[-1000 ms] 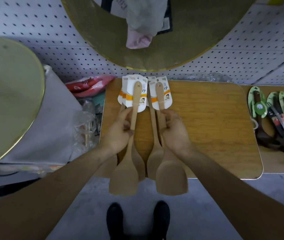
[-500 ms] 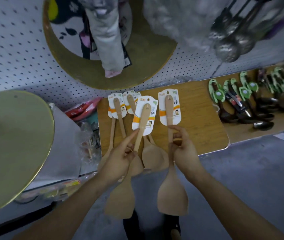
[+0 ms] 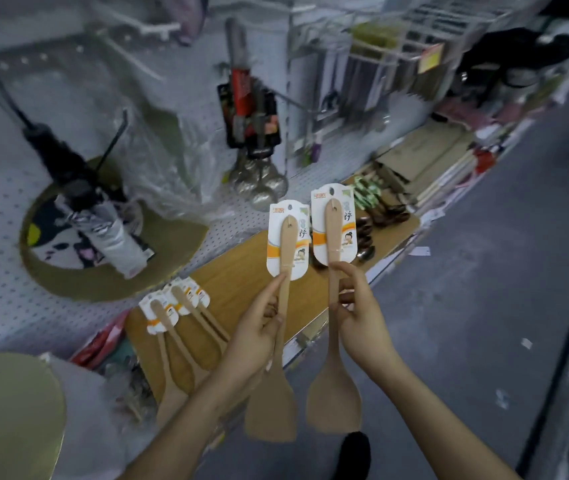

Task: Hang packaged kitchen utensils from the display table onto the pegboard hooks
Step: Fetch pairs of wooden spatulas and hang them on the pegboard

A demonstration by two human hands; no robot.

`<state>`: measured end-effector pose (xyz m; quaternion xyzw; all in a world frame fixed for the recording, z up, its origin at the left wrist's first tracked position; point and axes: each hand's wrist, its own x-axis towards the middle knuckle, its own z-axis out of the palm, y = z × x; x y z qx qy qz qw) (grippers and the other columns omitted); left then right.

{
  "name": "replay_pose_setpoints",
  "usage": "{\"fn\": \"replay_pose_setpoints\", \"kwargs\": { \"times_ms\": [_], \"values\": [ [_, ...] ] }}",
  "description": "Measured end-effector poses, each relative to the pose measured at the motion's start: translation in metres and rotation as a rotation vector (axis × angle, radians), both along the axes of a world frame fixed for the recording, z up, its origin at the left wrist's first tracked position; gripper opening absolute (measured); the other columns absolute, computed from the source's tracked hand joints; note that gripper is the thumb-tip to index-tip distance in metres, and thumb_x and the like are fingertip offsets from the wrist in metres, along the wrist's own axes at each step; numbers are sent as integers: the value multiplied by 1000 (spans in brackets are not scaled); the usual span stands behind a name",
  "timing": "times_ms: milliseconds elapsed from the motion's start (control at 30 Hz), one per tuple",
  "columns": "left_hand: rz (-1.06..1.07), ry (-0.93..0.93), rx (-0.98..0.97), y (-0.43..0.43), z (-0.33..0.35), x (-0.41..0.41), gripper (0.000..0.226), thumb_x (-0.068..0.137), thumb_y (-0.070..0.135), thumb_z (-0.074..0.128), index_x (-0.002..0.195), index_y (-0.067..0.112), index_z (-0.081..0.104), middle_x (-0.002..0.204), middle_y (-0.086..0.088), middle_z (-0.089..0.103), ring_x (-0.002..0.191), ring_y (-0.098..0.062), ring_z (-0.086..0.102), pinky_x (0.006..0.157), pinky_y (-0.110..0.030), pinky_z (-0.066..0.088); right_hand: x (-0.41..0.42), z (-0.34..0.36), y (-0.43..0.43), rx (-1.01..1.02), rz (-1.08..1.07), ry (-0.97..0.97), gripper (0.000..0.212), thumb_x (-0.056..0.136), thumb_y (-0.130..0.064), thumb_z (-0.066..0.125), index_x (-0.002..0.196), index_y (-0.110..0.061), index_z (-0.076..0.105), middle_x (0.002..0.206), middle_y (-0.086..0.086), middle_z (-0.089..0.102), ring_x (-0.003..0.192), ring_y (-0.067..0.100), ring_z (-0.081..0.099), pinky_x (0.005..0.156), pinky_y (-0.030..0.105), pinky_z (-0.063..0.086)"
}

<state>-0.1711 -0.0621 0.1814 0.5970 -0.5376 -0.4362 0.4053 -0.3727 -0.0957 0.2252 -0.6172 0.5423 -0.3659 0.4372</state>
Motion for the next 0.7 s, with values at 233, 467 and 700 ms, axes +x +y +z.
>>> {"fn": "replay_pose_setpoints", "kwargs": {
  "times_ms": [233,467,700],
  "values": [
    [-129,-20,-156,-39,94,-99,81,108,2,53,147,72,40,128,31,54,106,10,56,88,-6,45,-92,82,9,-133,-191,-36,57,105,6,50,141,-38,53,115,-22,60,102,5,62,80,16,51],
    [-163,64,-219,-68,134,-187,78,105,-8,52,148,56,49,111,10,59,88,1,58,79,-10,48,-174,110,8,-188,-350,-69,52,108,-2,50,143,-40,52,109,-23,61,92,9,62,76,19,51],
    [-218,79,-174,-94,133,-262,76,104,-10,52,155,46,50,115,18,58,98,-6,59,92,-22,51,-255,99,-12,-173,-460,-136,60,105,-1,52,141,-49,53,98,-14,61,88,9,60,75,19,52]
  ]
}}
